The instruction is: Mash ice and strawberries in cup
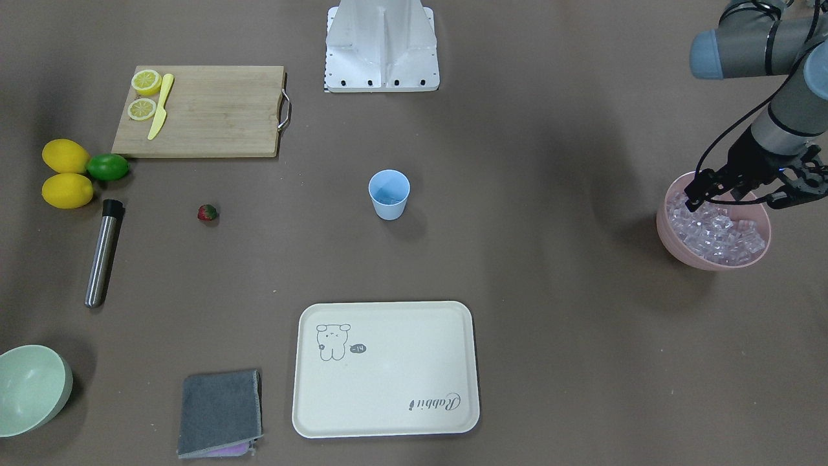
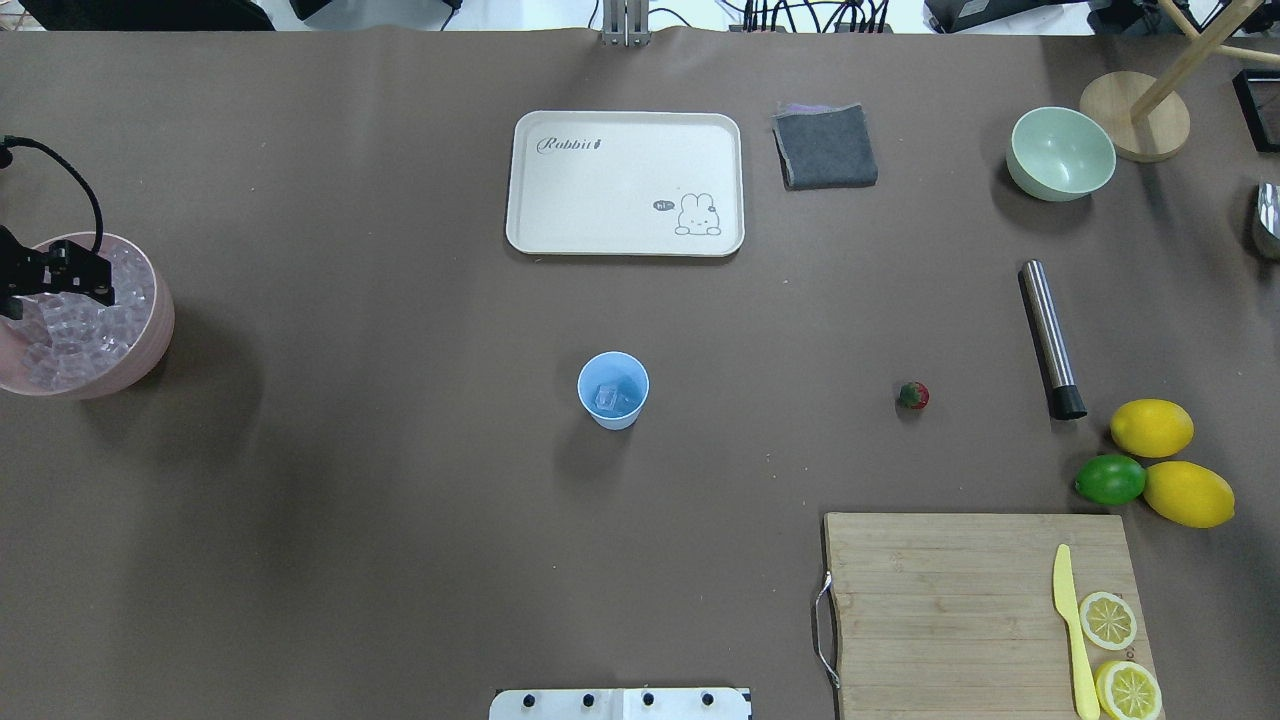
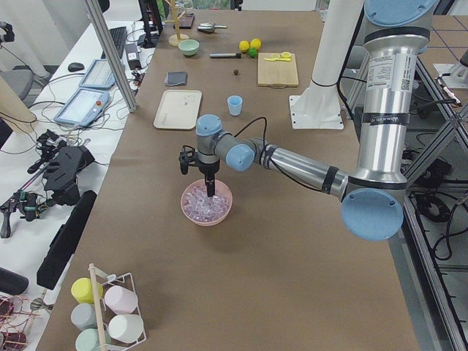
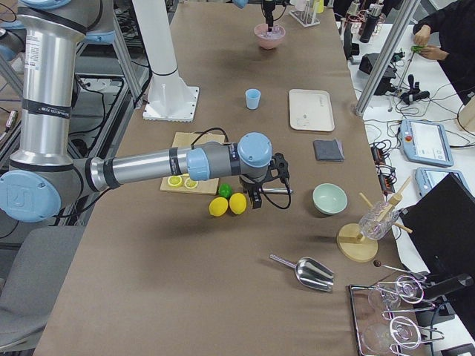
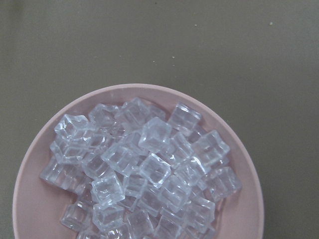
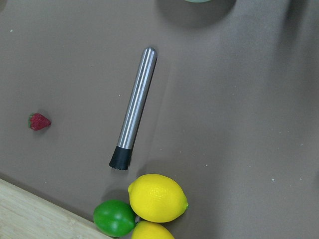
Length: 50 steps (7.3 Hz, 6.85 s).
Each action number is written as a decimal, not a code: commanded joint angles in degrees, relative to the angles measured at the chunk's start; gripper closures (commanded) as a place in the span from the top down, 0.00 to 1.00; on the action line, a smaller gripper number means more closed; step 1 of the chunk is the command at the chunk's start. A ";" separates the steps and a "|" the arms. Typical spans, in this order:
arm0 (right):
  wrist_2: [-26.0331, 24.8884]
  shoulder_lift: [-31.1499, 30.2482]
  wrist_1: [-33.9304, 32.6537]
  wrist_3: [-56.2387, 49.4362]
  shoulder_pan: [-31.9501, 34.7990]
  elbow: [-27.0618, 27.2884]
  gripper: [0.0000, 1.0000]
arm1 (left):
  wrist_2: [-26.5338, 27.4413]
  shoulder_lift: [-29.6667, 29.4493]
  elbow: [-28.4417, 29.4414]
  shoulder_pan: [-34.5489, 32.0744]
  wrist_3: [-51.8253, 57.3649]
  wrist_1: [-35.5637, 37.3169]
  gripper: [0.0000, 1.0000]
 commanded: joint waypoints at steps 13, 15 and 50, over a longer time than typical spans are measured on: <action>0.00 -0.34 0.03 0.00 0.00 1.27 1.00 | 0.32 1.13 9.95 -0.14 -3.37 -12.52 0.53; 0.00 -0.51 -0.06 0.00 0.00 1.62 1.00 | 0.41 1.13 9.95 -0.22 -3.72 -12.52 0.13; 0.26 -0.52 -0.06 0.09 -0.79 1.89 1.00 | 8.31 -41.57 8.62 30.80 -22.43 3.12 0.00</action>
